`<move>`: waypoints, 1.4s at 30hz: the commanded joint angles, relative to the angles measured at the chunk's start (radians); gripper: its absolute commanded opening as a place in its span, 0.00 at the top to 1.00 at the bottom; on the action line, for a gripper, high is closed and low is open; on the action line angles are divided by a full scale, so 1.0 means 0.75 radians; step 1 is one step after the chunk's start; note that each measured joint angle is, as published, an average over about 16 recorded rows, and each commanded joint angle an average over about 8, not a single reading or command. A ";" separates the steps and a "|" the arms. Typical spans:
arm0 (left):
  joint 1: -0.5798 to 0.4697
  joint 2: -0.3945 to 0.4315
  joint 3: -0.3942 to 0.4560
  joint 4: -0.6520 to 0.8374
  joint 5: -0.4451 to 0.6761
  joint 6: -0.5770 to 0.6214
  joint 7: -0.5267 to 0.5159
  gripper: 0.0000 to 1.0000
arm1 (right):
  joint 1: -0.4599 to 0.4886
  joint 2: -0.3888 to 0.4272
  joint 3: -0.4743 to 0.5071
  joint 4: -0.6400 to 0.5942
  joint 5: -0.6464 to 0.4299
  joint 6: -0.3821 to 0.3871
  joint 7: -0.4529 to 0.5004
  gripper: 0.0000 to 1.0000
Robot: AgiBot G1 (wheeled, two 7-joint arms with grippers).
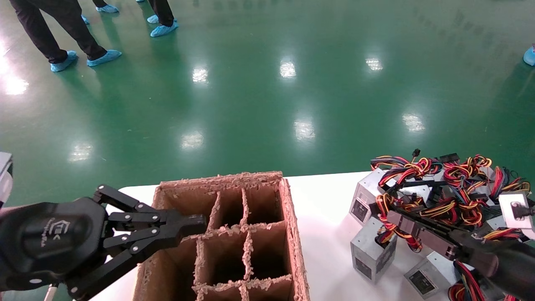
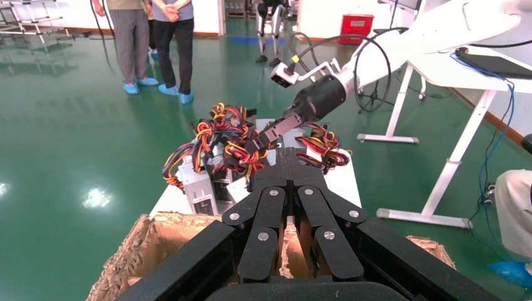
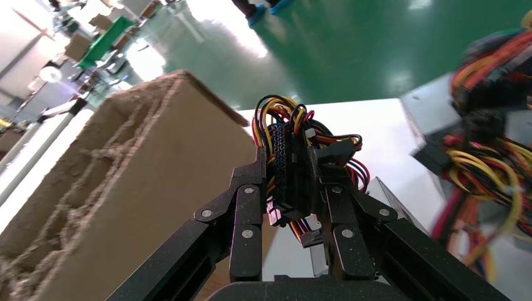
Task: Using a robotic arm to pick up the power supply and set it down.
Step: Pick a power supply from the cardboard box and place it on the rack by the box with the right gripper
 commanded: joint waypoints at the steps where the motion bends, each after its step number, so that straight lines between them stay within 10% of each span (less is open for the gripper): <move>1: 0.000 0.000 0.000 0.000 0.000 0.000 0.000 1.00 | -0.010 -0.006 -0.005 -0.022 -0.003 0.009 -0.005 1.00; 30: 0.000 0.000 0.000 0.000 0.000 0.000 0.000 1.00 | -0.120 0.018 0.038 -0.151 0.097 -0.012 -0.087 1.00; 38: 0.000 0.000 0.000 0.000 0.000 0.000 0.000 1.00 | -0.150 0.052 0.053 -0.122 0.116 0.012 -0.123 0.12; 42: 0.000 0.000 0.000 0.000 0.000 0.000 0.000 1.00 | -0.160 0.061 0.057 -0.106 0.123 0.030 -0.130 0.00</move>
